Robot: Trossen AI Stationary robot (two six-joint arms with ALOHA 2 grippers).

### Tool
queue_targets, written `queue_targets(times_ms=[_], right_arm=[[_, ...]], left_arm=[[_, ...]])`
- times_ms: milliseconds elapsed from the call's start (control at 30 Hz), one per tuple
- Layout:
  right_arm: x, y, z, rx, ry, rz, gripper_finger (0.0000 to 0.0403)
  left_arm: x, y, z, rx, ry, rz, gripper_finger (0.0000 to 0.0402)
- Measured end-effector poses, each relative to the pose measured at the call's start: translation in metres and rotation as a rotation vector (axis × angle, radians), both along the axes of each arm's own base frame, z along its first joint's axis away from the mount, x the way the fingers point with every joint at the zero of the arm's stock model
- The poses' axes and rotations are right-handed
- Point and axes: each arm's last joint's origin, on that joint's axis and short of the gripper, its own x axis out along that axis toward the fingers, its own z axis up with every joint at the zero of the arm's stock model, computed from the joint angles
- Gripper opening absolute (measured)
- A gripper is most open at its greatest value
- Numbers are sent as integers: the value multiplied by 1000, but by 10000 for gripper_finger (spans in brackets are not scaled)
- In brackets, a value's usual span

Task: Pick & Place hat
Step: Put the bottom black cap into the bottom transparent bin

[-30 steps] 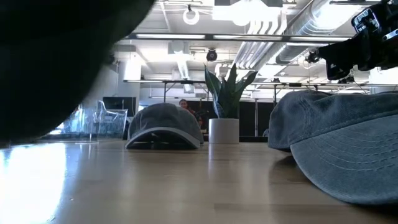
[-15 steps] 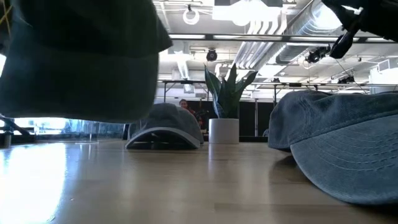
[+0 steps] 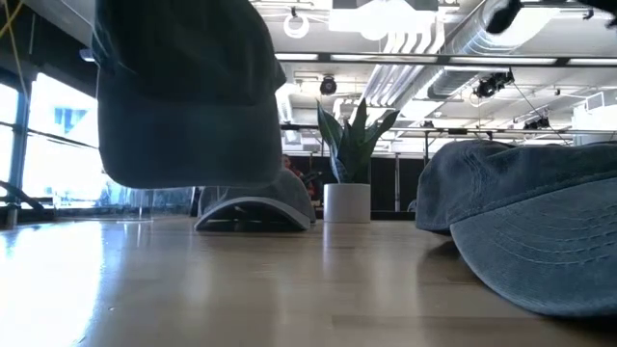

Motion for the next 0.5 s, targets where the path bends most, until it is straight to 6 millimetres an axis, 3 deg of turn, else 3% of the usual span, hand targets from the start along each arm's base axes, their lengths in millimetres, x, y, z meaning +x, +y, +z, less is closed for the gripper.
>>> queue_targets(times_ms=[233, 500], right_arm=[[60, 5, 41, -114, 236, 70, 26], [121, 14, 77, -308, 712, 243, 131]], left_arm=[[1, 1, 0, 11, -6, 3, 1], [3, 1, 3, 13, -40, 17, 1]])
